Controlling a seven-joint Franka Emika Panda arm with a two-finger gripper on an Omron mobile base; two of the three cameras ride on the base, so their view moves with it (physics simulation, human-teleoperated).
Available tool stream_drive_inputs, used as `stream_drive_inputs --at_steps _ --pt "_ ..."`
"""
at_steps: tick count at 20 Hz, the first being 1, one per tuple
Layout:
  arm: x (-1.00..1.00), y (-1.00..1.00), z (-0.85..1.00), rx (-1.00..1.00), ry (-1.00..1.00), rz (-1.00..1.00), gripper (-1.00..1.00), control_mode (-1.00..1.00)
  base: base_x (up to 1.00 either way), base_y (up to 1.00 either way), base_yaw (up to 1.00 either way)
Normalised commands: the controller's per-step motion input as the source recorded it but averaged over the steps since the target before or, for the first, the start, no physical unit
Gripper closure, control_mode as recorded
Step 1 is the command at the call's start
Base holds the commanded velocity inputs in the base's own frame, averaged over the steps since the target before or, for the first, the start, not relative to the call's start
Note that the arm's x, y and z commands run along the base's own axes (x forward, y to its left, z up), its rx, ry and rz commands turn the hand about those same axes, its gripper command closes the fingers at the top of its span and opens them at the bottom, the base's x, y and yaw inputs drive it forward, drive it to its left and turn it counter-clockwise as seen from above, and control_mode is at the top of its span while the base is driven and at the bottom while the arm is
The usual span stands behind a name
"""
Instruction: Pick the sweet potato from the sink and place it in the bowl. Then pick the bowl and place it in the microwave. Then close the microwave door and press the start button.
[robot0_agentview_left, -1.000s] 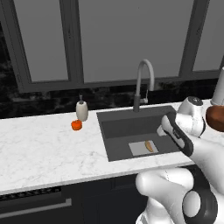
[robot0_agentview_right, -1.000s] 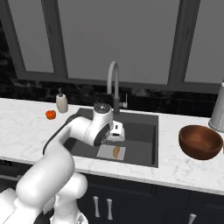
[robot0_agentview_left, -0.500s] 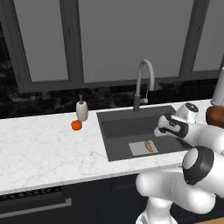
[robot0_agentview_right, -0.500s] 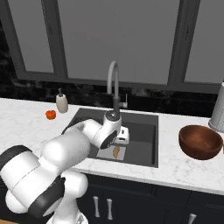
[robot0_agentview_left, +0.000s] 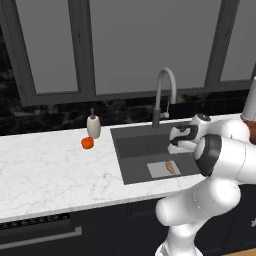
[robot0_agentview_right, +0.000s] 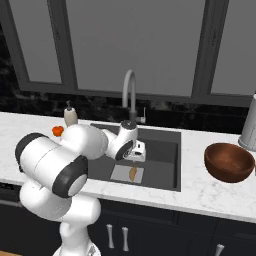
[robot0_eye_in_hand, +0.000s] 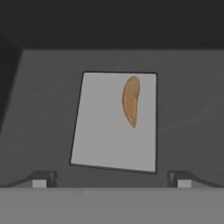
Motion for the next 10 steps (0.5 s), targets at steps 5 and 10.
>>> stream_drive_inputs --at_steps 5,10 --pt "0.32 0.08 -0.24 -0.01 0.15 -0.01 -1.00 -1.00 0.00 0.00 0.00" --pt "0.17 0.00 -0.43 0.00 0.05 0.00 -1.00 -1.00 0.00 0.00 0.00"
